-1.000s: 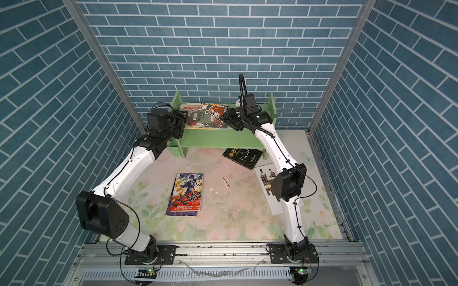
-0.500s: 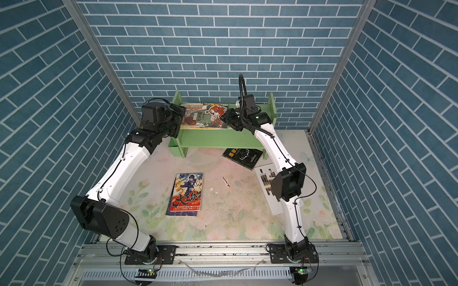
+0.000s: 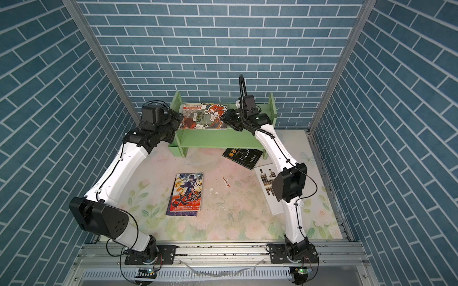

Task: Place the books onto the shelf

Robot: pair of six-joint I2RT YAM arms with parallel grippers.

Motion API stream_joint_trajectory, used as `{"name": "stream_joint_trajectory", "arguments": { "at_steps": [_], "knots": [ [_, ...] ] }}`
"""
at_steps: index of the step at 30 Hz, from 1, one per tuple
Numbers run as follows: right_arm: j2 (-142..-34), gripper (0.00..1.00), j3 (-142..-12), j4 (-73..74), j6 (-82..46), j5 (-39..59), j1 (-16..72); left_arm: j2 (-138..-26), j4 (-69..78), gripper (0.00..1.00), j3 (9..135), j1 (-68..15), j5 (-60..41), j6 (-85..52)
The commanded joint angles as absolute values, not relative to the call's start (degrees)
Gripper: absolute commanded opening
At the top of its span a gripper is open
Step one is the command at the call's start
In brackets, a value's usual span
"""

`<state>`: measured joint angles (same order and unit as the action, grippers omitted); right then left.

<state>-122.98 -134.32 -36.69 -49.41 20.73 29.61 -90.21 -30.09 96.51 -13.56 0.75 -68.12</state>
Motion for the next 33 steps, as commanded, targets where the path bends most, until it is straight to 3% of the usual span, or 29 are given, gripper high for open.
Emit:
{"name": "stream_joint_trajectory", "arguments": {
  "at_steps": [1, 33],
  "knots": [
    [-120.98, 0.52, -133.69, -36.91, -48.0, 20.92, 30.03, -88.48, -30.12, 1.0, 96.0, -13.79, -1.06, -67.35],
    [-117.6, 0.53, -130.76, -33.88, -45.25, 19.51, 30.02, -90.81, -26.19, 0.99, 97.48, -15.61, -4.22, -71.09]
  ]
}}
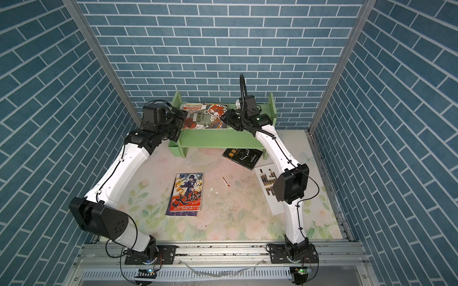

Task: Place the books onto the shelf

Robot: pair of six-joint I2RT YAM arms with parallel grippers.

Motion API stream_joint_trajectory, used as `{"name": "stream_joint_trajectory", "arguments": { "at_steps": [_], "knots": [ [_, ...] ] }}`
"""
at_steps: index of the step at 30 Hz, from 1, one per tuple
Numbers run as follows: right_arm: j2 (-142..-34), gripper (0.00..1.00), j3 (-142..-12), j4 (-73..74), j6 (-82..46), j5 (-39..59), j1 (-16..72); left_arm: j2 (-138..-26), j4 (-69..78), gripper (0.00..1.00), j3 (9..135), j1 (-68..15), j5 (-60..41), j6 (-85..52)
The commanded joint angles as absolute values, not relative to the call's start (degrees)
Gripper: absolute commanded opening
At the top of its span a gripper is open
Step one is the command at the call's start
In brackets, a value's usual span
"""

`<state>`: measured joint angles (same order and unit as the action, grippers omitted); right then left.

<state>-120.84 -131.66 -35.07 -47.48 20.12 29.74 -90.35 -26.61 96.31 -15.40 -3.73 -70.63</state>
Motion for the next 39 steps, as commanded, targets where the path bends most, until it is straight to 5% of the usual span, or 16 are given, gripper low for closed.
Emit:
{"name": "stream_joint_trajectory", "arguments": {
  "at_steps": [1, 39],
  "knots": [
    [-117.47, 0.52, -130.61, -33.75, -45.26, 19.52, 30.06, -90.65, -26.15, 1.0, 97.4, -15.7, -4.22, -71.25],
    [-115.05, 0.53, -125.24, -28.16, -45.27, 20.3, 30.06, -93.23, -26.92, 0.99, 100.64, -15.56, -6.44, -71.78]
  ]
}}
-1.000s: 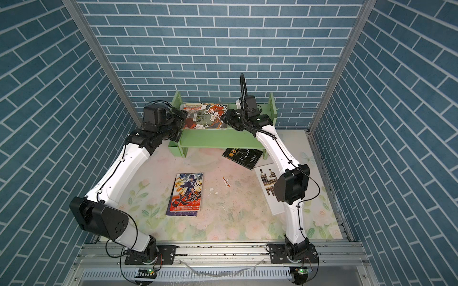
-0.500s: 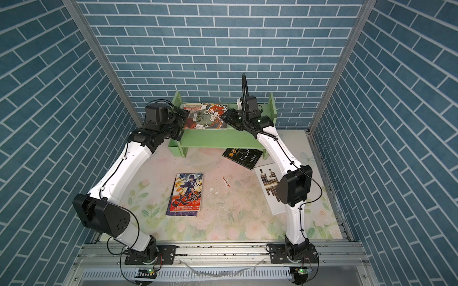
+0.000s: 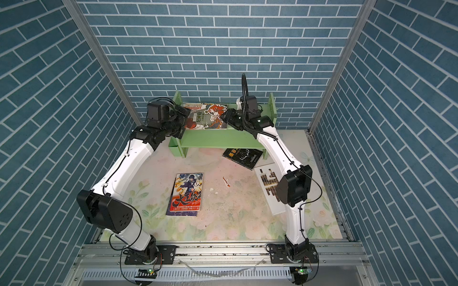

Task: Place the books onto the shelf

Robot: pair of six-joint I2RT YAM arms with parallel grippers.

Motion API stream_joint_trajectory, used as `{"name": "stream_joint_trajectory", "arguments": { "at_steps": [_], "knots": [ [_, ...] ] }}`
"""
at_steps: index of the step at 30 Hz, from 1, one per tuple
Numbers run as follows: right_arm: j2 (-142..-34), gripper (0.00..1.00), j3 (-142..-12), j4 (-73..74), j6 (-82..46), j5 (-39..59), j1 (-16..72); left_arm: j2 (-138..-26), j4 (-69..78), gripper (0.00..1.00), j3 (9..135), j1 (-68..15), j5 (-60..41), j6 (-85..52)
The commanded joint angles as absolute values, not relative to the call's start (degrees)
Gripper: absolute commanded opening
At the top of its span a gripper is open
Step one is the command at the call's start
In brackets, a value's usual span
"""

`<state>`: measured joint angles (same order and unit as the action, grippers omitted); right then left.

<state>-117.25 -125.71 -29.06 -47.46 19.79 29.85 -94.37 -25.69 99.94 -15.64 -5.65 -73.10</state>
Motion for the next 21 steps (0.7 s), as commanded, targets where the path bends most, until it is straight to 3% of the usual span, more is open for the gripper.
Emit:
{"name": "stream_joint_trajectory", "arguments": {
  "at_steps": [1, 21],
  "knots": [
    [-115.05, 0.53, -125.24, -28.21, -45.18, 20.3, 29.94, -92.84, -27.43, 1.0, 100.63, -15.56, -6.75, -71.51],
    [-113.81, 0.53, -122.33, -25.33, -45.35, 19.51, 29.88, -105.83, -69.56, 1.0, 128.01, -13.35, -25.52, -42.46]
  ]
}}
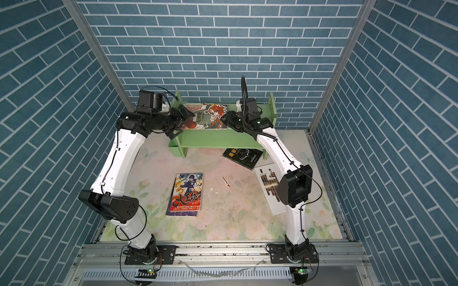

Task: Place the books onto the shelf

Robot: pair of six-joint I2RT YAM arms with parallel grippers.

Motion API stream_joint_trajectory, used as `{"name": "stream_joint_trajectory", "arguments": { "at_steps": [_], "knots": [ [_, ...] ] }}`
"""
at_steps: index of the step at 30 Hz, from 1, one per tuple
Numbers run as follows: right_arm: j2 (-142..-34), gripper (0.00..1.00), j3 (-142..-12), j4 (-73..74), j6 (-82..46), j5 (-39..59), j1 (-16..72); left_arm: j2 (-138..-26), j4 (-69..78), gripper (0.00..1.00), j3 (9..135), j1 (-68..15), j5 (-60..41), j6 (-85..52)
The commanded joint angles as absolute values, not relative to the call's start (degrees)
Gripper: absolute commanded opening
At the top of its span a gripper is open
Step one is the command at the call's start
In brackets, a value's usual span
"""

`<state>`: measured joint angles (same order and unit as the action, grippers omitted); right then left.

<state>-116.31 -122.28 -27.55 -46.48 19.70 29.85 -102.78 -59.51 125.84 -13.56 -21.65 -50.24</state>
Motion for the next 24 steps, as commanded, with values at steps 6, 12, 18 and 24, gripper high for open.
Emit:
{"name": "stream_joint_trajectory", "arguments": {
  "at_steps": [6, 12, 18, 24],
  "knots": [
    [-113.48, 0.53, -122.26, -24.89, -45.31, 18.99, 29.86, -109.75, -72.98, 1.0, 132.5, -13.18, -24.68, -36.46],
    [-113.33, 0.53, -121.89, -24.84, -45.62, 18.38, 29.88, -112.41, -69.84, 1.0, 135.29, -13.1, -25.51, -36.52],
    [-113.12, 0.53, -121.58, -25.1, -45.62, 17.58, 29.88, -113.89, -69.37, 1.0, 135.85, -12.66, -25.57, -36.83],
    [-113.38, 0.53, -122.17, -25.39, -45.44, 17.49, 29.83, -115.93, -67.84, 1.0, 138.31, -12.48, -25.67, -37.14]
  ]
}}
